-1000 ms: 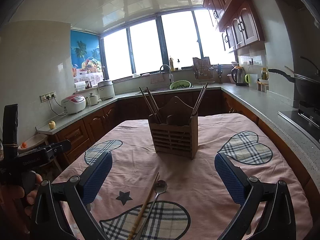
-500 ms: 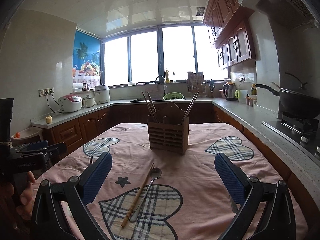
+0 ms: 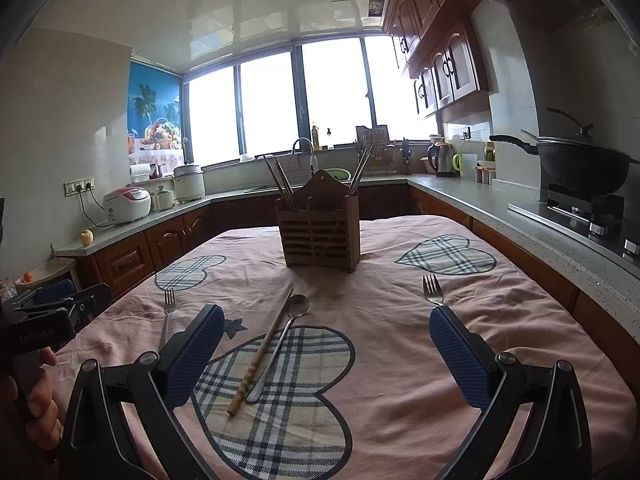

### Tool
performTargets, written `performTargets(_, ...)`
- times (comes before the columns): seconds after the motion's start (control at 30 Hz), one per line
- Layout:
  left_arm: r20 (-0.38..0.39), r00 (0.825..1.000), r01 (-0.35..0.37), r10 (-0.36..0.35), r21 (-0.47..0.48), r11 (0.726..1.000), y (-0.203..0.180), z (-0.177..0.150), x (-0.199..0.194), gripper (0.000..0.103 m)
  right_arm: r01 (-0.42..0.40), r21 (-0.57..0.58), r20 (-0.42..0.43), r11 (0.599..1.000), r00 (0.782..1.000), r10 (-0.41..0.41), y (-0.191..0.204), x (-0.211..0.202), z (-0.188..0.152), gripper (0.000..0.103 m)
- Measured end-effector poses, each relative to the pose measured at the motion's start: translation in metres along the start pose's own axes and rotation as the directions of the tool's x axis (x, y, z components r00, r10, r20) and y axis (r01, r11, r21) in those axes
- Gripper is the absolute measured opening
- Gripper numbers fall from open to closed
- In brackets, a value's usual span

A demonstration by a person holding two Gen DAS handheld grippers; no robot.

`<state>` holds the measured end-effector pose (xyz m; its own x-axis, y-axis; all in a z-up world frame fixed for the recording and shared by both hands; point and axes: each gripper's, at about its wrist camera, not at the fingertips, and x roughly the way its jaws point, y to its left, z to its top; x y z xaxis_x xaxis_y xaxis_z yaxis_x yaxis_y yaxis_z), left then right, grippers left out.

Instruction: Organize utensils

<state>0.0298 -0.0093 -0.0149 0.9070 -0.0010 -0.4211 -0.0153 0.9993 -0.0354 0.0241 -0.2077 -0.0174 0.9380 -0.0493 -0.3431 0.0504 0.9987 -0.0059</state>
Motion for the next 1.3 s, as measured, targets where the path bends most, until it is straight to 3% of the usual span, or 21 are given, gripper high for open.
performTargets(0.53,-0.028,0.999,-0.028,0.027,-0.005,1.000,0.005,-0.006,0.003,0.102,-0.005,-0.013,-0.022,1.000,1.000,0.004,0.004,0.000,-0.013,0.103)
performTargets(1.3,-0.004,0.999,-0.048,0.048,-0.023,0.999,0.015,-0.010,-0.001,0.102,-0.012,-0.025,-0.002,1.000,1.000,0.012,0.010,-0.003,-0.015,0.103)
